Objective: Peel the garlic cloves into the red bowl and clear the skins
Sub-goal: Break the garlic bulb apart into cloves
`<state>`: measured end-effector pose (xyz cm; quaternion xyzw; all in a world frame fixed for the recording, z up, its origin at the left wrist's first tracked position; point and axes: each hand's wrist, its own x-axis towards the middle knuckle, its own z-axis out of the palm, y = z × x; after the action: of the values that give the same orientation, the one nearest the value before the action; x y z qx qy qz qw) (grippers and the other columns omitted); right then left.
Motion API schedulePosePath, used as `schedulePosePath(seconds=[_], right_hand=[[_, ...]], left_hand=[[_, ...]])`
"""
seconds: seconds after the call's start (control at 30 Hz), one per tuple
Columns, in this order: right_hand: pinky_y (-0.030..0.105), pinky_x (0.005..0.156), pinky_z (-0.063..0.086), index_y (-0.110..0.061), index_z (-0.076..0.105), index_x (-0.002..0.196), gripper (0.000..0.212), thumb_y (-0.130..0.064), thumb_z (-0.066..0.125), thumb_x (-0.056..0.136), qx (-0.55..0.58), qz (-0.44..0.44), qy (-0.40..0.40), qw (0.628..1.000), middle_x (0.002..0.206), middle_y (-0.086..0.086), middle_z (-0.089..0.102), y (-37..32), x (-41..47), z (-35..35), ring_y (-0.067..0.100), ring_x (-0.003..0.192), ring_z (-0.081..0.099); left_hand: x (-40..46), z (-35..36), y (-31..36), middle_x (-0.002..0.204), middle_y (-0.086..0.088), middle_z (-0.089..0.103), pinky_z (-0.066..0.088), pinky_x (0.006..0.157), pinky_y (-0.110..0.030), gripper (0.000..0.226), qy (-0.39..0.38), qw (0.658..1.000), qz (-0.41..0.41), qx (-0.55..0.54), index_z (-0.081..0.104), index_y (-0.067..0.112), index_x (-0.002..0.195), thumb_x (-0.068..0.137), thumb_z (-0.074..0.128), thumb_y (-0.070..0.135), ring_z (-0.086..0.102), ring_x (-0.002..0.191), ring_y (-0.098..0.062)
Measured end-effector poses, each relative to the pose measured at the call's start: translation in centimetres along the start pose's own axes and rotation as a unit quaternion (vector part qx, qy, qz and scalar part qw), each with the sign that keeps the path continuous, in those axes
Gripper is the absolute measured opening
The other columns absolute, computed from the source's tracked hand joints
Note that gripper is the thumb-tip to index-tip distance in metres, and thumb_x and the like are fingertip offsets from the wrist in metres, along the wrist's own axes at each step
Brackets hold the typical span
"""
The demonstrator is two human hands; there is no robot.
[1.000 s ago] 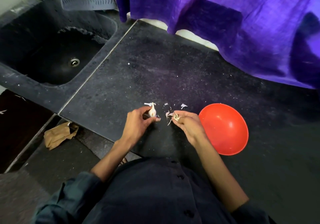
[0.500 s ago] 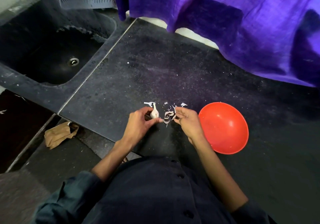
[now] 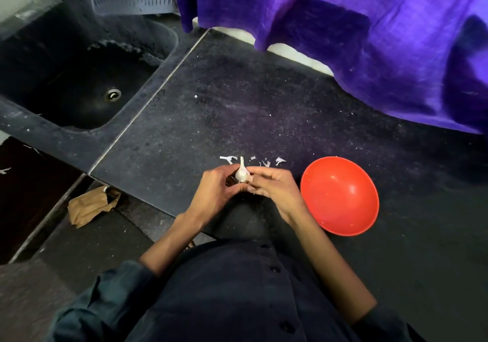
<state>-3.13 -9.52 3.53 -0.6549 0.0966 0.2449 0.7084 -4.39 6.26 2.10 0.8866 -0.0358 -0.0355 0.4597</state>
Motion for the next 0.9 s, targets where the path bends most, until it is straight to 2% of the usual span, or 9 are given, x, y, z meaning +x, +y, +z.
schedulePosePath(seconds=[0.13,0.23,0.33,0.4,0.53,0.63,0.73,0.83,0.9], right_hand=[[0.025,0.078,0.058,-0.004,0.068,0.106,0.019,0.002,0.058,0.092,0.014,0.009,0.005,1.000,0.081,0.002,0.075,-0.1,-0.1,-0.3,0.010,0.071,0.070],[0.027,0.079,0.058,-0.001,0.067,0.109,0.020,-0.001,0.060,0.091,0.018,0.008,0.012,1.000,0.087,0.006,0.074,0.1,-0.1,-0.2,0.013,0.074,0.070],[0.021,0.072,0.057,-0.001,0.069,0.105,0.018,0.003,0.059,0.091,0.009,-0.002,0.034,0.999,0.077,0.001,0.074,0.2,0.1,0.3,0.009,0.067,0.068],[0.018,0.068,0.057,0.000,0.070,0.104,0.020,0.006,0.056,0.091,-0.016,-0.013,0.057,0.998,0.074,-0.001,0.072,0.3,0.2,0.9,0.005,0.062,0.066],[0.021,0.070,0.058,-0.015,0.072,0.091,0.027,0.006,0.056,0.091,-0.022,-0.026,0.069,0.997,0.079,0.004,0.073,0.6,0.4,1.1,0.008,0.065,0.068],[0.026,0.074,0.059,0.000,0.069,0.104,0.020,0.007,0.055,0.091,0.017,-0.010,0.057,0.998,0.089,0.017,0.072,0.7,0.4,0.7,0.014,0.070,0.070],[0.029,0.076,0.060,0.006,0.066,0.108,0.020,0.007,0.055,0.091,0.039,-0.001,0.053,0.998,0.089,0.017,0.072,1.0,0.4,0.5,0.016,0.072,0.071],[0.026,0.070,0.059,-0.004,0.071,0.095,0.019,0.008,0.055,0.091,0.043,-0.012,0.069,0.997,0.079,0.009,0.074,0.8,0.4,0.9,0.015,0.068,0.071],[0.025,0.068,0.059,-0.006,0.070,0.090,0.019,0.006,0.056,0.091,0.067,-0.012,0.082,0.994,0.077,0.008,0.073,0.7,0.6,1.0,0.015,0.067,0.071]], left_hand=[[-0.2,0.0,-0.2,0.079,0.002,0.064,0.042,0.066,-0.016,0.026,0.001,1.000,0.019,0.016,0.071,0.011,0.103,0.080,0.077,0.021,0.060,0.071,-0.017],[-0.2,-0.2,0.0,0.075,0.013,0.060,0.039,0.065,-0.007,0.030,0.008,1.000,0.024,0.013,0.072,0.013,0.108,0.079,0.077,0.017,0.057,0.067,-0.007],[-0.2,-0.2,0.3,0.075,0.019,0.056,0.036,0.067,-0.003,0.034,0.014,1.000,0.024,0.012,0.072,0.014,0.111,0.078,0.078,0.012,0.055,0.067,0.004],[-0.3,0.0,0.4,0.077,0.017,0.056,0.035,0.068,-0.001,0.035,0.022,0.999,0.024,0.022,0.072,0.015,0.112,0.078,0.077,0.008,0.054,0.067,0.002],[-0.3,0.3,0.3,0.078,0.009,0.061,0.037,0.068,-0.003,0.039,0.038,0.999,0.018,0.015,0.071,0.017,0.116,0.079,0.075,0.005,0.058,0.070,-0.011],[-0.3,0.3,0.0,0.082,-0.001,0.068,0.038,0.068,-0.006,0.040,0.049,0.999,0.005,-0.013,0.071,0.021,0.116,0.078,0.077,0.011,0.061,0.072,-0.014],[-0.3,0.5,-0.1,0.081,0.001,0.069,0.040,0.069,-0.007,0.041,0.051,0.998,0.001,-0.031,0.071,0.021,0.117,0.078,0.078,0.011,0.061,0.074,-0.001],[-0.6,0.6,0.0,0.076,0.021,0.057,0.035,0.070,0.001,0.040,0.050,0.998,0.020,-0.012,0.070,0.015,0.118,0.080,0.073,0.002,0.056,0.077,0.017],[-0.5,0.7,0.0,0.081,0.021,0.058,0.037,0.073,0.001,0.041,0.064,0.997,0.015,-0.032,0.068,0.015,0.120,0.081,0.073,0.003,0.056,0.079,0.019]])
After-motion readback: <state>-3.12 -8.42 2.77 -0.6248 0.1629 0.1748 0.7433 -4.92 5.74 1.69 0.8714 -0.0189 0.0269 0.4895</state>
